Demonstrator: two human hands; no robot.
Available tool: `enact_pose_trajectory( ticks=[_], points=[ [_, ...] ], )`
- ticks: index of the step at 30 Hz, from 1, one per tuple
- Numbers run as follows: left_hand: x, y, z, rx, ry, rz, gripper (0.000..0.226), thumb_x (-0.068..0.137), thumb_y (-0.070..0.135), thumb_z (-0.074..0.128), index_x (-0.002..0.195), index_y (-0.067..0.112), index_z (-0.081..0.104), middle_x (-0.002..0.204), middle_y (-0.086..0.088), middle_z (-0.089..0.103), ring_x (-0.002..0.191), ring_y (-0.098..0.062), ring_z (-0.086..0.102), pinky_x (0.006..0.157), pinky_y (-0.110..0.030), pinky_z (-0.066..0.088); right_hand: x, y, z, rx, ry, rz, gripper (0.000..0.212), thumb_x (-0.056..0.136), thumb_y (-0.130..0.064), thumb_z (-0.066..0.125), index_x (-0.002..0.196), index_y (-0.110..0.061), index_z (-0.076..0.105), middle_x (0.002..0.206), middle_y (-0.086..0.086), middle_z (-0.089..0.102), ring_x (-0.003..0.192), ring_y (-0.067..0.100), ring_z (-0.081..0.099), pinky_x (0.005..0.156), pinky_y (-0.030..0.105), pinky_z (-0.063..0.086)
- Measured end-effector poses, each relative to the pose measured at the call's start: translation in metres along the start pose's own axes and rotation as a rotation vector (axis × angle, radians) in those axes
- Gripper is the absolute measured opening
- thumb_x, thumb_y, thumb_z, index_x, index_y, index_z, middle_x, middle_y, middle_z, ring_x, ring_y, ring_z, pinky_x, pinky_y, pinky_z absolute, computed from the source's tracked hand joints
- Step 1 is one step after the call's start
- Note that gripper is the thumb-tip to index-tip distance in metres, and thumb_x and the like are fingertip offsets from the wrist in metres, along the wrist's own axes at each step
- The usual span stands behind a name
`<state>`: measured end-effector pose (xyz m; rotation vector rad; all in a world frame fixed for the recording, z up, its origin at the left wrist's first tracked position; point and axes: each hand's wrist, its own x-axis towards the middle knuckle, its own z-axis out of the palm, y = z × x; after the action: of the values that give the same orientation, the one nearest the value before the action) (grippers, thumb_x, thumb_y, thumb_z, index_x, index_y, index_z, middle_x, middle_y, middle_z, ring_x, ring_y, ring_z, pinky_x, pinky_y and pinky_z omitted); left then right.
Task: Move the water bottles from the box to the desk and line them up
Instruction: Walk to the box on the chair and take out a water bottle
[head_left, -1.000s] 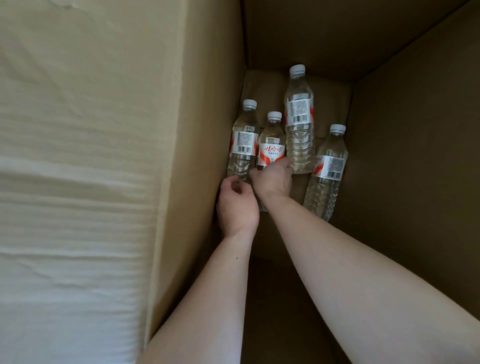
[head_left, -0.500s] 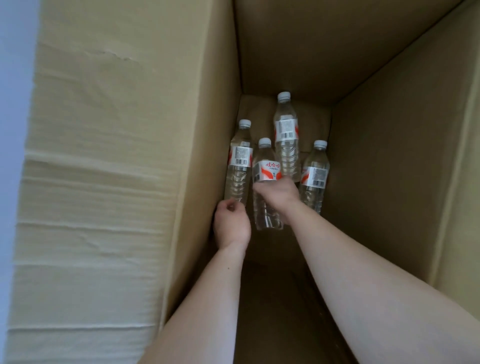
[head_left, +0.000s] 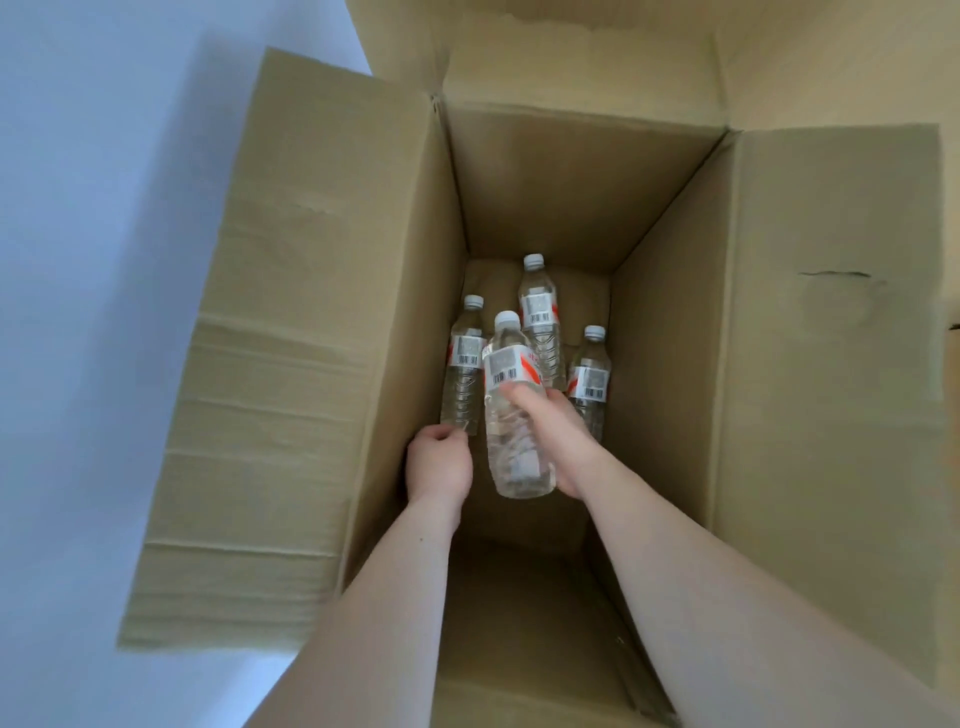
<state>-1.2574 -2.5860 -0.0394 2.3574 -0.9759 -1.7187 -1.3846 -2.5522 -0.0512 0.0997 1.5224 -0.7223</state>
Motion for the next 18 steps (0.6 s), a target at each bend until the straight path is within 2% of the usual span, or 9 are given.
enact_pose_trajectory(
  ticks=[3, 8, 12, 15, 18],
  points=[
    [-0.015, -0.002, -0.006, -0.017, -0.023, 0.018, 0.028, 0.103, 0.023, 0.05, 0.127, 0.02, 0.062, 0.113, -0.005, 0.069, 0.107, -0.025, 0.064, 0.089, -0.037, 0.05, -0.011, -0.006, 0.003, 0.02, -0.039, -0.036, 0.069, 0.075, -0.051, 0.083, 0.13, -0.026, 0.048, 0.119, 0.003, 0.066, 0.107, 0.022, 0.068, 0.1, 0.047, 0.053],
    [-0.037, -0.007, -0.021, -0.022, -0.066, 0.055, 0.016, 0.104, 0.025, 0.05, 0.117, 0.024, 0.059, 0.107, -0.002, 0.069, 0.102, -0.019, 0.066, 0.079, -0.032, 0.05, -0.036, -0.007, -0.007, 0.029, -0.107, -0.065, 0.06, 0.08, -0.038, 0.081, 0.131, -0.025, 0.052, 0.12, 0.005, 0.067, 0.109, 0.024, 0.068, 0.101, 0.048, 0.053],
    [-0.052, -0.012, -0.036, 0.009, -0.085, 0.069, 0.023, 0.104, 0.028, 0.05, 0.125, 0.022, 0.059, 0.106, -0.001, 0.071, 0.098, -0.017, 0.068, 0.097, -0.042, 0.053, -0.059, 0.001, -0.015, 0.072, -0.155, -0.051, 0.056, 0.082, -0.035, 0.081, 0.129, -0.027, 0.051, 0.122, 0.007, 0.066, 0.109, 0.026, 0.068, 0.099, 0.049, 0.054],
    [-0.063, -0.017, -0.044, 0.024, -0.097, 0.058, 0.023, 0.104, 0.028, 0.051, 0.125, 0.022, 0.059, 0.104, -0.001, 0.073, 0.096, -0.017, 0.07, 0.098, -0.045, 0.054, -0.074, 0.009, -0.017, 0.068, -0.146, -0.031, 0.051, 0.085, -0.035, 0.079, 0.127, -0.027, 0.051, 0.119, 0.006, 0.066, 0.106, 0.024, 0.069, 0.095, 0.044, 0.057],
    [-0.072, -0.018, -0.049, 0.034, -0.13, 0.062, 0.026, 0.104, 0.029, 0.052, 0.127, 0.02, 0.059, 0.105, -0.002, 0.073, 0.096, -0.016, 0.07, 0.098, -0.044, 0.054, -0.087, 0.018, -0.018, 0.027, -0.147, -0.017, 0.056, 0.083, -0.037, 0.079, 0.13, -0.025, 0.051, 0.12, 0.007, 0.066, 0.107, 0.025, 0.069, 0.096, 0.045, 0.056]
  ],
)
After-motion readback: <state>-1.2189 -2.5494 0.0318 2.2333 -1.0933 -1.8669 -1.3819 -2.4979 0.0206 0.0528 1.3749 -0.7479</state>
